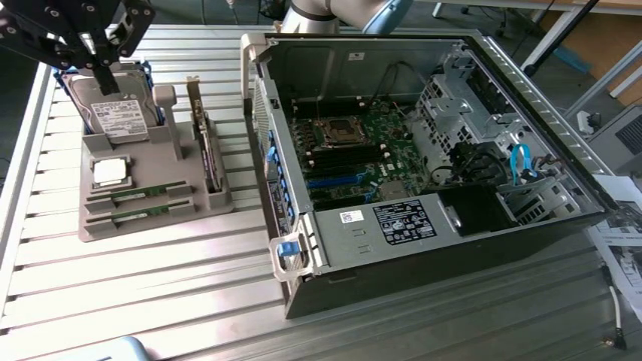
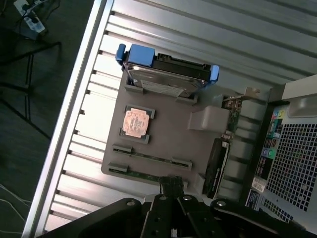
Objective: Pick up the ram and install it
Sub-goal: 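Pick up the ram and move it above insertion slot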
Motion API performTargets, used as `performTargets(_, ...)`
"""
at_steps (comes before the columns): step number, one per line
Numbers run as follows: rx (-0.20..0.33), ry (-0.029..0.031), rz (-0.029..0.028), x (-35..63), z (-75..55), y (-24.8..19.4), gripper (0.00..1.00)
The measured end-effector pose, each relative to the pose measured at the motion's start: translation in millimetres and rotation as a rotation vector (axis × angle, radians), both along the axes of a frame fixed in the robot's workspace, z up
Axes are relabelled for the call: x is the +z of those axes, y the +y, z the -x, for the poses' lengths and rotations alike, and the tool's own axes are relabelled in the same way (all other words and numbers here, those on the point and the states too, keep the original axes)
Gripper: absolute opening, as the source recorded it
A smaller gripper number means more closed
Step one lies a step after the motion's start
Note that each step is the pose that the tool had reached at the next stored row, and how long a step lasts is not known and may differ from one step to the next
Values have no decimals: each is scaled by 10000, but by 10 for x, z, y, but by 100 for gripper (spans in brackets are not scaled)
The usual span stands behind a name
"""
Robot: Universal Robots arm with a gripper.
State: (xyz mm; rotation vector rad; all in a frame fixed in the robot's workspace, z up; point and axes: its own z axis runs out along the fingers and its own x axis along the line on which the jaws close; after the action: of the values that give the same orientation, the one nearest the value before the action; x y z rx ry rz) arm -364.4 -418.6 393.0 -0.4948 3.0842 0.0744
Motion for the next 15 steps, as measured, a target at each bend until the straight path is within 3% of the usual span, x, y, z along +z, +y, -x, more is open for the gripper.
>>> performTargets(15, 2700, -1, 0, 0, 0, 0, 10)
